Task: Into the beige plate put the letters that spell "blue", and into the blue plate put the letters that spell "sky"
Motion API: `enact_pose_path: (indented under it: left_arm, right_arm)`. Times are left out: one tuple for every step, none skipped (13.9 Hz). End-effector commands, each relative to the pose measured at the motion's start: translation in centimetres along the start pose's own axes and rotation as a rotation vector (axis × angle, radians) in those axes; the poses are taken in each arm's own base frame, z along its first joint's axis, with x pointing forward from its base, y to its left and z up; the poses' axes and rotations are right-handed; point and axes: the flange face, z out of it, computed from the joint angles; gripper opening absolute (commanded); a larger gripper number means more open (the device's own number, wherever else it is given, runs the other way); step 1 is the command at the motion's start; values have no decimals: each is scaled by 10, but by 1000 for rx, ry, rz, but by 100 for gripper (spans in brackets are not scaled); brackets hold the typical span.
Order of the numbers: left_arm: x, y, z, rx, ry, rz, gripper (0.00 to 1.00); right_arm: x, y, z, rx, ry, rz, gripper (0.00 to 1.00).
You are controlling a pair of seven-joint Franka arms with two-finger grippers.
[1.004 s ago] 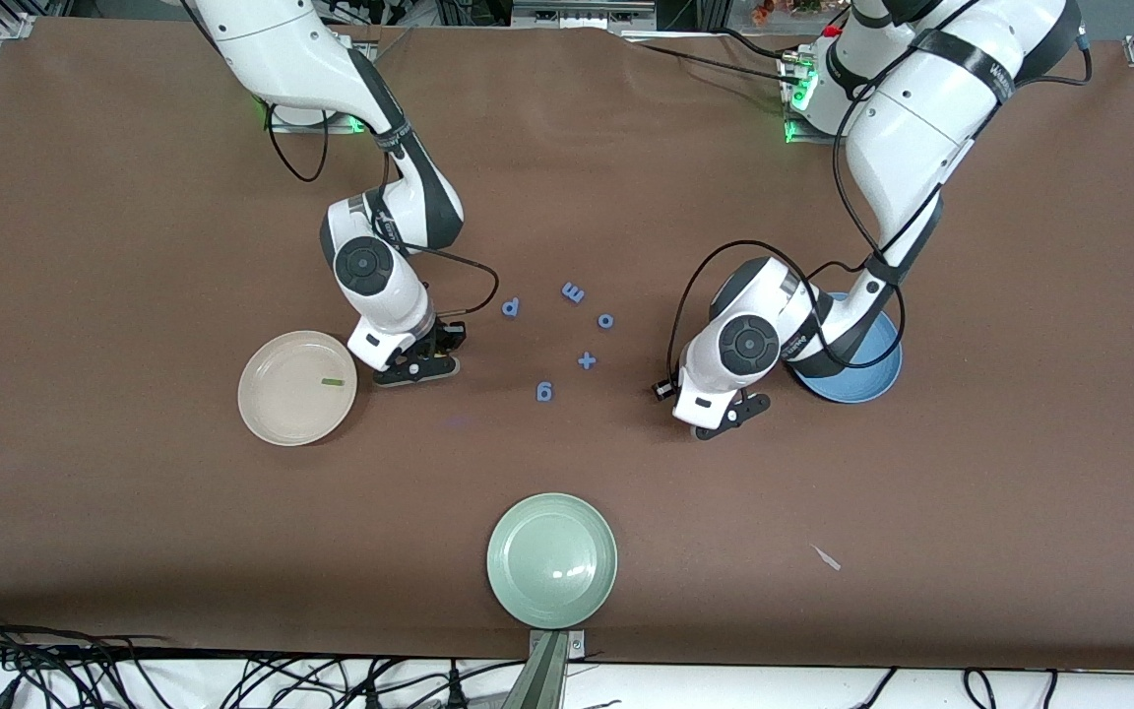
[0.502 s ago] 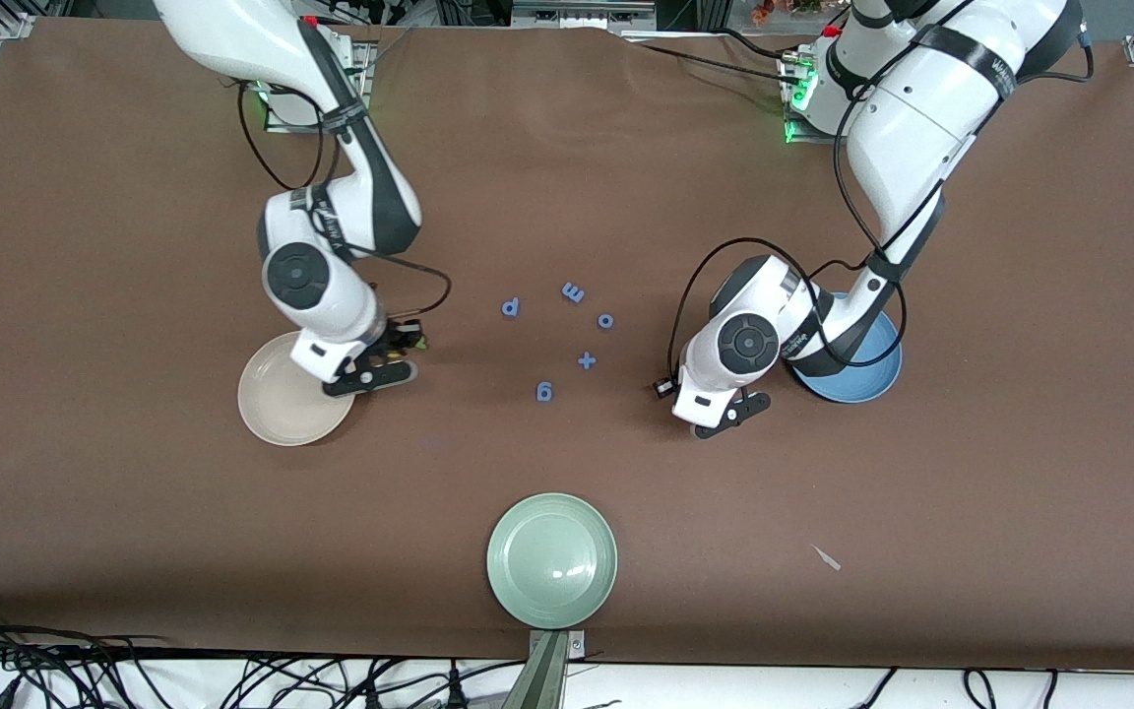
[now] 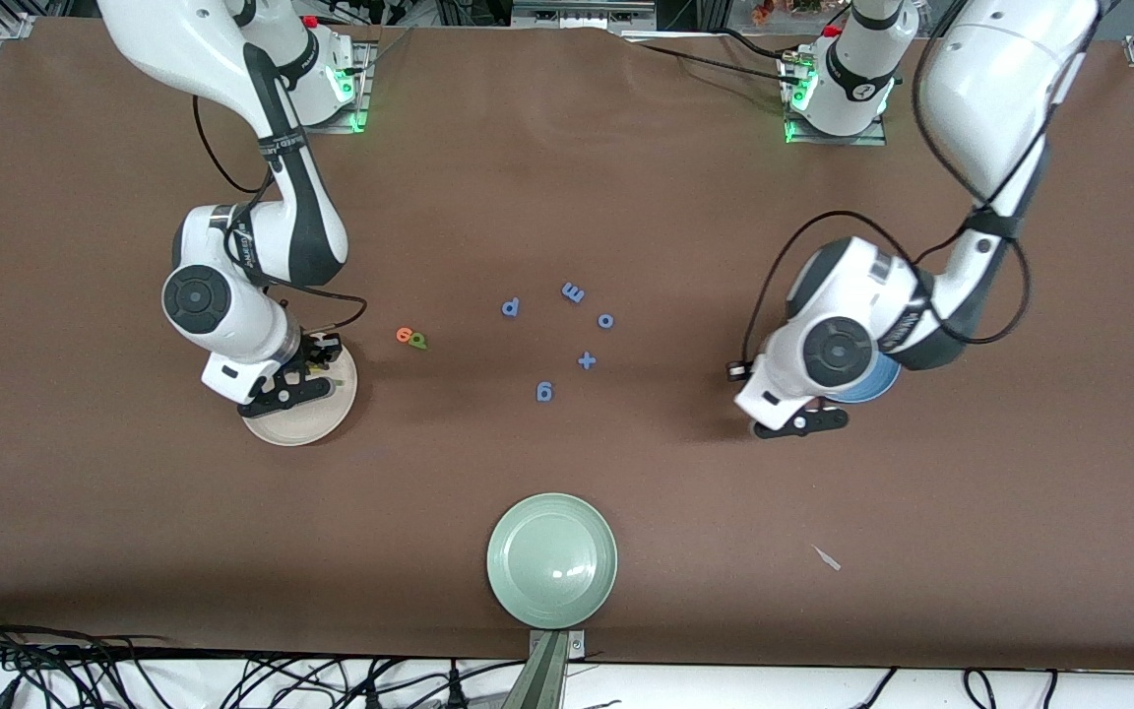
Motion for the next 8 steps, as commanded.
enact_pose_path:
  left_arm:
    - [-13, -53, -2, 48, -32, 157, 7]
    - [-21, -70, 13, 61, -66, 184, 7]
    - [-29, -87, 27, 72, -85, 187, 7]
    - [-33, -99, 34, 81, -87, 203, 10]
    - [-36, -102, 38, 86, -96, 219, 31]
    - [-39, -102, 43, 89, -106, 230, 70]
    - [-38, -101, 41, 87, -102, 230, 100]
    - [-37, -101, 38, 89, -103, 231, 100]
  right_arm:
    - [-3, -3, -1, 36, -1, 5, 57]
    - [-4, -4, 0, 59, -3, 23, 60]
    - [-4, -7, 0, 80, -5, 36, 61]
    - [-4, -10, -1, 93, -4, 50, 61]
    - [-3, -19, -2, 102, -5, 71, 61]
    - [-1, -33, -2, 109, -6, 103, 61]
    - [0, -51, -2, 115, -7, 131, 61]
    - [1, -64, 0, 119, -8, 166, 62]
